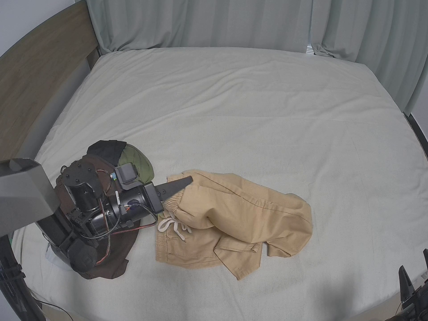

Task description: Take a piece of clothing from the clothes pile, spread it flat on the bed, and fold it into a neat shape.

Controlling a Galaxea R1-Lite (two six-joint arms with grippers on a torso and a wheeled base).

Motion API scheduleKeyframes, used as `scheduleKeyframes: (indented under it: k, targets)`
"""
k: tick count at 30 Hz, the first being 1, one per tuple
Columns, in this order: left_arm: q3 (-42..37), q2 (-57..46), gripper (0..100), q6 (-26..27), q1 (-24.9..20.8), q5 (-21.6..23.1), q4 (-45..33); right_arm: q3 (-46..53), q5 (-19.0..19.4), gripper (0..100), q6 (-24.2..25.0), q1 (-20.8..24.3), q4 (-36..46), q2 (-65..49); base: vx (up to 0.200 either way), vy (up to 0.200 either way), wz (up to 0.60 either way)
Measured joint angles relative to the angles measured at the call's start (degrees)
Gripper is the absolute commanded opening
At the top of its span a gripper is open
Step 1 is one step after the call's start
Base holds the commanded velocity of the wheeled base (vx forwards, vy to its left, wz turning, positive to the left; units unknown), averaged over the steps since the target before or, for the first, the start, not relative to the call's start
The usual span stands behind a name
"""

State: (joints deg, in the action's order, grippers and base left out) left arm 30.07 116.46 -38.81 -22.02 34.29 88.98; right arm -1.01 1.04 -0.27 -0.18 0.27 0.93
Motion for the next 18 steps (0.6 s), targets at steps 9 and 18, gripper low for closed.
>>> scheduleKeyframes:
  k: [9, 18]
  targets:
    - [-1.2, 0.6, 0, 1.6, 5.6, 1.2, 0.0, 0.0, 0.0, 100, -0.2, -0.1, 0.0, 0.0, 0.000, 0.000, 0.00]
    - [-1.4, 0.9, 0, 1.7, 8.2, 1.3, 0.0, 0.0, 0.3, 100, -0.8, -0.1, -0.2, 0.0, 0.000, 0.000, 0.00]
